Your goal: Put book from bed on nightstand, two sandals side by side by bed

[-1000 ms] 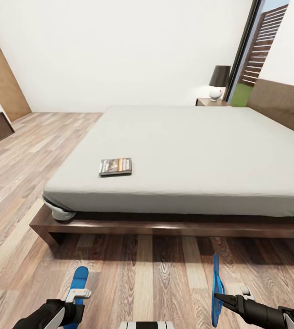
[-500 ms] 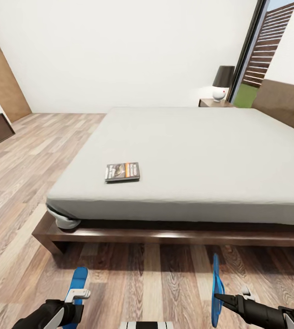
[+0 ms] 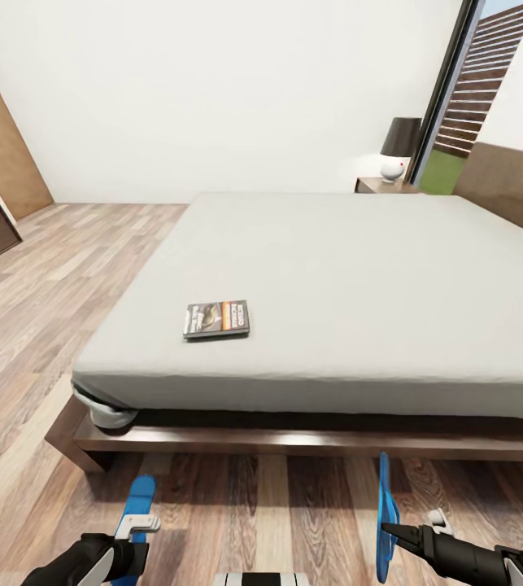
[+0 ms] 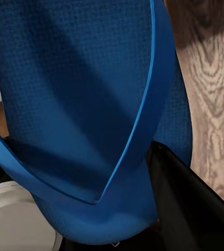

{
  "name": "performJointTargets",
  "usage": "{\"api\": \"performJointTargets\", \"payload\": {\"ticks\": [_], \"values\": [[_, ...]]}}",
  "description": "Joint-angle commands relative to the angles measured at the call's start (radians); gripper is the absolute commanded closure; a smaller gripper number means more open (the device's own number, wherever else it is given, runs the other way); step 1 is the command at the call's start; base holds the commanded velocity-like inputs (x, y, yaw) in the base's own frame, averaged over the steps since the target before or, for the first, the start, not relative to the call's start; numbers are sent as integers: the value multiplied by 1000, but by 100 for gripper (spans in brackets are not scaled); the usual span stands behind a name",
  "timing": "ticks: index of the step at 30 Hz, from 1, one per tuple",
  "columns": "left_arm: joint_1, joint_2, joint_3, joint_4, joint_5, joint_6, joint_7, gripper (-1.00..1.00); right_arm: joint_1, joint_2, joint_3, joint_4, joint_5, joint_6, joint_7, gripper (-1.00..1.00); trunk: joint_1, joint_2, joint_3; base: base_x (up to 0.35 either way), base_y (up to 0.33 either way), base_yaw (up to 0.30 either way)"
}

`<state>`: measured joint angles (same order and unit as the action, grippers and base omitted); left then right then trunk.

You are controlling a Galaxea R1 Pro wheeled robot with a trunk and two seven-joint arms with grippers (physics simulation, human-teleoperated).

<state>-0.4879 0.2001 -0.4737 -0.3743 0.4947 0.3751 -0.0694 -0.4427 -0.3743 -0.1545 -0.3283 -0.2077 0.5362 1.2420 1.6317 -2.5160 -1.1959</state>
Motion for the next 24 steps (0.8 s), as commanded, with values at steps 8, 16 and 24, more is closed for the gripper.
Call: {"api": "performJointTargets", "payload": {"ticks": [8,16,24], "values": [[-1,1,-3,-2,2,5,-1,100,0,0,-2,0,-2,8,2,100,3,-2,-28,1,0,0],[-1,1,-3,-2,2,5,-1,100,0,0,-2,0,-2,8,2,100,7,-4,-59,0,0,0],[0,1,-3,-2,2,5,-1,100,-1,0,-2,0,-2,8,2,100,10,-6,-90,0,0,0]]}}
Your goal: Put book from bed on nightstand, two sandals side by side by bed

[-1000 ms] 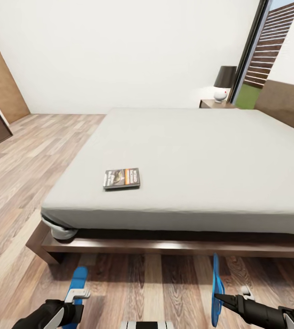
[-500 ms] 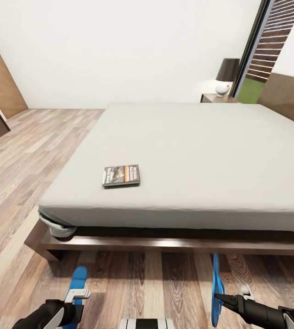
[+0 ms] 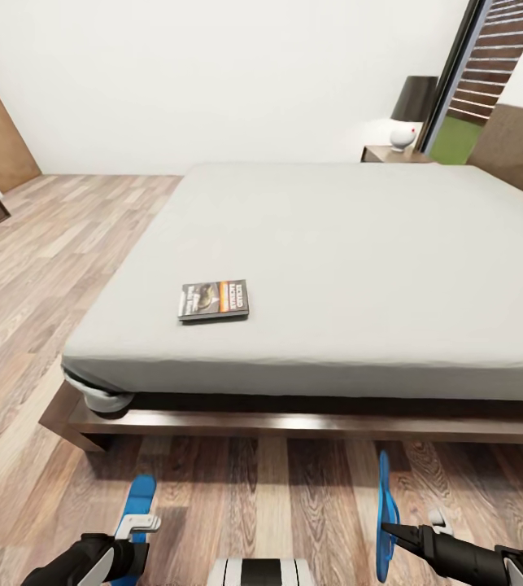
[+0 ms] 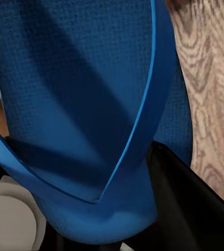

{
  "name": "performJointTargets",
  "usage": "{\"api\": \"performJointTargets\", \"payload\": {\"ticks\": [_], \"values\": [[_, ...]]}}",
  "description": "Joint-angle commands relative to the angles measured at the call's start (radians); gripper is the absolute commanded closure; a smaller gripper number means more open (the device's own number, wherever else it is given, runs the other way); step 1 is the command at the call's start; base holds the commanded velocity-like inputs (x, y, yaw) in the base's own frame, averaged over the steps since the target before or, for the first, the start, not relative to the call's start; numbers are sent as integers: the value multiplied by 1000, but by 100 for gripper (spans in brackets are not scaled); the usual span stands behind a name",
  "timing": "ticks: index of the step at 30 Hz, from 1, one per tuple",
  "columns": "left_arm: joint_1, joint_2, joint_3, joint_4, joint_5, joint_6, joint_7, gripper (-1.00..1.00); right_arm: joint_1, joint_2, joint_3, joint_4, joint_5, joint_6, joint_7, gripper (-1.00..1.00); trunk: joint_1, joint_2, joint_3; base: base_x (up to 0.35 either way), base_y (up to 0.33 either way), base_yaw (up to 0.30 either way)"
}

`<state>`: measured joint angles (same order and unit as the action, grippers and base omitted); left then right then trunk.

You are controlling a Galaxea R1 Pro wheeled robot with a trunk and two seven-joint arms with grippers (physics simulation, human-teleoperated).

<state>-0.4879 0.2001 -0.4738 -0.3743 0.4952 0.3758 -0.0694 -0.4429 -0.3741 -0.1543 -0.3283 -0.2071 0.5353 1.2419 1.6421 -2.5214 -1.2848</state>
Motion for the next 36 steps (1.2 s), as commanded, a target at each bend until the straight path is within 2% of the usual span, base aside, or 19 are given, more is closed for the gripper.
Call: {"api": "performJointTargets", "payload": {"ticks": [1,26,36], "values": [[-1,1,-3,-2,2,4,-1,100,0,0,-2,0,-3,9,2,100,0,-1,-5,0,0,0],[-1,2,-3,-1,2,3,-1,100,0,0,-2,0,-3,9,2,100,11,-6,-101,0,0,0],[-1,2,-3,-1,2,3,-1,100,0,0,-2,0,-3,9,2,100,11,-6,-101,26,7,0]]}}
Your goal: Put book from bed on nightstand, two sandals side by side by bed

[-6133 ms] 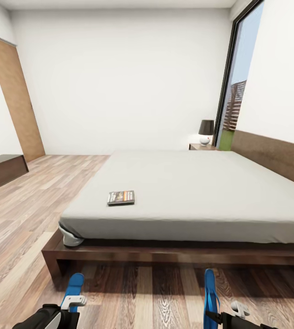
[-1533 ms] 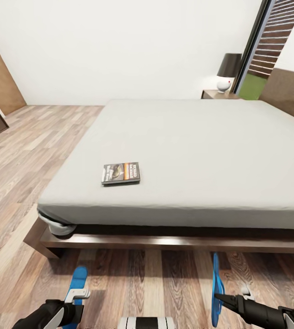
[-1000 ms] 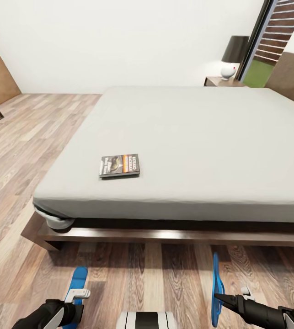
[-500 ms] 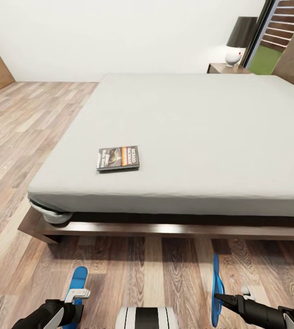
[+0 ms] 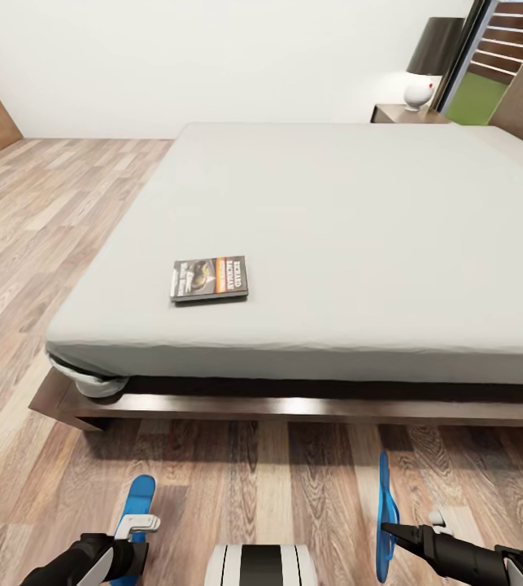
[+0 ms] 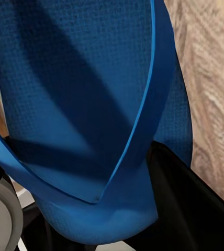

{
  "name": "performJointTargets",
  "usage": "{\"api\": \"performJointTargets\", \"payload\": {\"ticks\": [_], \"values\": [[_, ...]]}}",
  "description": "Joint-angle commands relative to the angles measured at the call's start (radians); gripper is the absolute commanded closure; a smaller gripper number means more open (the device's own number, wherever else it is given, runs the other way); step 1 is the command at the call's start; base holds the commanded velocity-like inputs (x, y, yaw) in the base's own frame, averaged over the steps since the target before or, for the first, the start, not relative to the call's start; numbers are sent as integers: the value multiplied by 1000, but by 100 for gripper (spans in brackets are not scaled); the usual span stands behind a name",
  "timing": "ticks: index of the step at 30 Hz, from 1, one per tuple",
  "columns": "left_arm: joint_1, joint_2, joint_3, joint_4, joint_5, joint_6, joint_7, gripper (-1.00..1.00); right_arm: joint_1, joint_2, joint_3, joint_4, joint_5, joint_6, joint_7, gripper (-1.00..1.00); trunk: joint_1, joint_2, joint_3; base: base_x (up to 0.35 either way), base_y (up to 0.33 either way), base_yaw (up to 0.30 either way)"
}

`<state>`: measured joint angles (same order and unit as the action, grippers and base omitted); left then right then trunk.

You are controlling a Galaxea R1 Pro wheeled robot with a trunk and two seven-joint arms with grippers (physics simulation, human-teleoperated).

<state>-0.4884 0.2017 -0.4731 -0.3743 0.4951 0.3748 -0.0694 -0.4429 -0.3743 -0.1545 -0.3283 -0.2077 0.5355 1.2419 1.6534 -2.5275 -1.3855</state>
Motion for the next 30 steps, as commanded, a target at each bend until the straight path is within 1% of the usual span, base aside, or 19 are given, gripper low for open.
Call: {"api": "performJointTargets", "payload": {"ticks": [1,3,6,9,10,12,15,24,29,30], "values": [[0,1,-3,-2,2,5,-1,100,0,0,-2,0,-2,9,2,100,0,0,-1,237,73,0],[0,1,1,-2,3,6,-1,100,0,0,-2,0,-2,9,2,100,0,0,-1,206,52,0],[-1,3,19,-6,3,11,2,100,0,0,-2,0,-2,9,2,100,0,0,-1,59,14,0],[-14,4,25,-14,3,36,3,100,0,0,-2,0,-2,9,2,100,0,0,-1,16,4,0],[-51,7,26,-16,3,103,3,100,0,0,-2,0,-2,9,2,100,0,0,-1,4,1,0],[-81,11,27,-16,3,190,2,100,0,0,-2,-1,-2,9,2,100,0,0,-1,2,0,0],[-100,14,28,-17,3,253,2,100,0,0,-2,-1,-2,9,2,100,0,0,-1,0,0,0],[-104,15,27,-17,3,264,2,100,0,0,-2,-1,-4,9,2,100,0,0,-1,0,0,0],[-104,14,27,-17,3,240,2,100,0,0,-2,-1,-4,9,2,100,0,0,-1,0,0,0],[-104,14,27,-18,3,236,2,100,0,0,-2,-1,-4,9,3,100,1,0,-5,0,0,0]]}}
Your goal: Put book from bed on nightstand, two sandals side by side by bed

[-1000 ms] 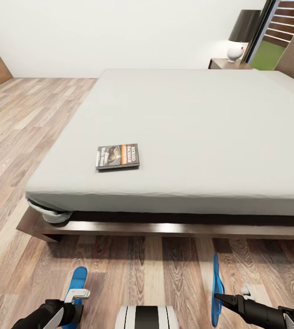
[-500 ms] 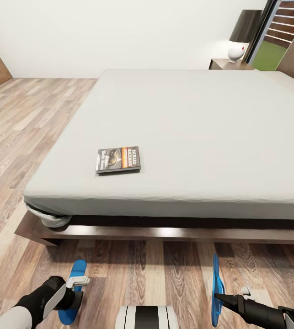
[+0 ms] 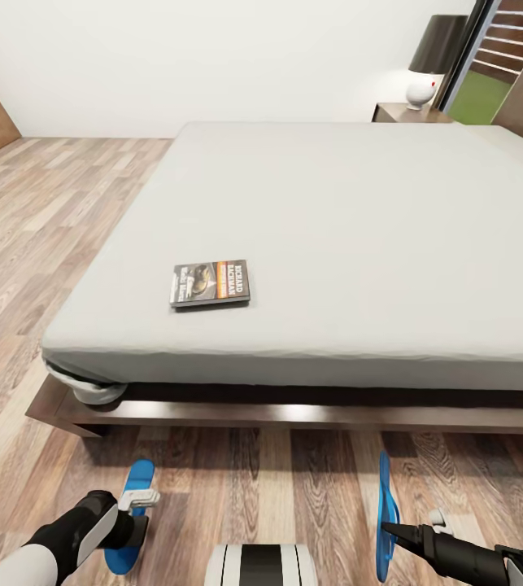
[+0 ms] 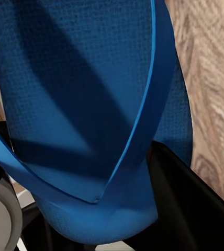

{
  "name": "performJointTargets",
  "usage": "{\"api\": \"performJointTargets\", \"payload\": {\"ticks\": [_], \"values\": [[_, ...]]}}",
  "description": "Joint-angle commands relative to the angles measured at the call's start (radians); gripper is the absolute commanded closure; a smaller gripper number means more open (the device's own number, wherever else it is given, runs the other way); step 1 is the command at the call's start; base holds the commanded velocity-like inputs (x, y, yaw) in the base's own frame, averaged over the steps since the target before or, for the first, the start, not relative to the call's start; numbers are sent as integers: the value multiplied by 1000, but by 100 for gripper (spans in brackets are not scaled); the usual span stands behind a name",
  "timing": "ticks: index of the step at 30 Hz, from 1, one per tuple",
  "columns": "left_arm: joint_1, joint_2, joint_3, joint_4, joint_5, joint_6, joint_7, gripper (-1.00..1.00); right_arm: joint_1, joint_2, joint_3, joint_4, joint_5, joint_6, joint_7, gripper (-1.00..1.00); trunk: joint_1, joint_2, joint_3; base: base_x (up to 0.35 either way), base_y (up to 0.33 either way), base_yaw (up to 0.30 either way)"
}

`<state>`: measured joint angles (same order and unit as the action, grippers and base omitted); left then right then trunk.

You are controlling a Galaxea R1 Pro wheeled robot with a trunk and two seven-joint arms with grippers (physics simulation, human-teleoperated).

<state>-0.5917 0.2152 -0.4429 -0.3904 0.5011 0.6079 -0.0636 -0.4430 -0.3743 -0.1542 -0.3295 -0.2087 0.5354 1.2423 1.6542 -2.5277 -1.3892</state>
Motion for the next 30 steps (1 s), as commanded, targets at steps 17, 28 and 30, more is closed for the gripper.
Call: {"api": "performJointTargets", "payload": {"ticks": [17,28,30], "values": [[0,1,-3,-4,-4,0,-4,100,0,0,-2,0,-2,9,2,100,7,-4,-66,0,0,0],[0,1,-3,-4,-4,-4,-5,100,0,0,-2,0,-2,9,2,100,9,-5,-78,0,0,0],[-1,1,-3,-4,-4,-12,-5,100,0,0,-2,0,-3,9,2,100,9,-5,-78,53,36,0]]}}
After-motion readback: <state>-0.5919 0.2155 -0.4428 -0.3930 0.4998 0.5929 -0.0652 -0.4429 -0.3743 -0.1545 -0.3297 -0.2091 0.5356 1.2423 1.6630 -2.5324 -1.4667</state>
